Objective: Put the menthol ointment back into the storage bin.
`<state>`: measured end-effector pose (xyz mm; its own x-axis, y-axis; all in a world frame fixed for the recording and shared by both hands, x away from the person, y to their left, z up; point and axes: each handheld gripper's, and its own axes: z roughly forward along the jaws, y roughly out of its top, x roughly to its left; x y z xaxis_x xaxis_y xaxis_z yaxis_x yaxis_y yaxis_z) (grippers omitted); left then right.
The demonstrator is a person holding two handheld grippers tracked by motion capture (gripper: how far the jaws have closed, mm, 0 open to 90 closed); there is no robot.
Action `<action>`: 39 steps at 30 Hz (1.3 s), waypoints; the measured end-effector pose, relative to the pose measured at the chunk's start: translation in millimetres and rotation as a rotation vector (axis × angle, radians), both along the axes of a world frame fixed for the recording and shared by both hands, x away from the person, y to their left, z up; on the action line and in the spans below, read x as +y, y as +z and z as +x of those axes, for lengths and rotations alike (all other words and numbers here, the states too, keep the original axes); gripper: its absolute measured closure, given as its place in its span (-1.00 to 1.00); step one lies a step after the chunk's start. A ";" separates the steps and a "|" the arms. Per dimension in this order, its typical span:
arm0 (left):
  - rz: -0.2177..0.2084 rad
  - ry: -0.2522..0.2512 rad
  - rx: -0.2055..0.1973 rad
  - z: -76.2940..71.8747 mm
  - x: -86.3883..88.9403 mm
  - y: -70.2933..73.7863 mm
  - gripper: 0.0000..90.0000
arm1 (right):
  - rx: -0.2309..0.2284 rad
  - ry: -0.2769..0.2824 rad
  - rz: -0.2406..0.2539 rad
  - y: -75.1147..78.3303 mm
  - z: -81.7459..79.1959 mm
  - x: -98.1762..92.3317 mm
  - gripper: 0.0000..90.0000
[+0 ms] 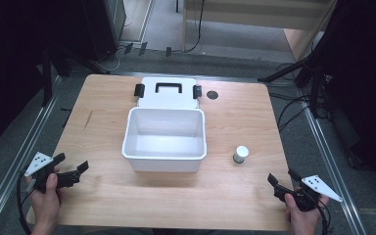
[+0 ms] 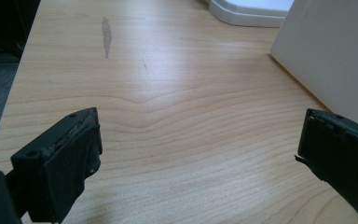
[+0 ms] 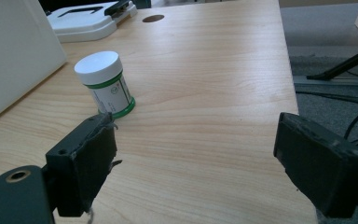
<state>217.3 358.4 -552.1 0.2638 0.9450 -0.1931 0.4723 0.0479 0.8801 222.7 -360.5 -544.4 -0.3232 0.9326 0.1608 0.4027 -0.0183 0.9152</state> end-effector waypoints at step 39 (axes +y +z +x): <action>0.016 -0.002 0.031 -0.4 -1.5 -0.3 -0.99 | 0.688 0.274 -0.583 48.4 59.4 95.7 -0.72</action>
<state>216.9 356.9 -552.4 0.2602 0.9474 -0.1862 0.4995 0.0329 0.8657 282.1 -264.8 -496.0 -0.5509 0.8316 -0.0702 0.7805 0.5432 0.3096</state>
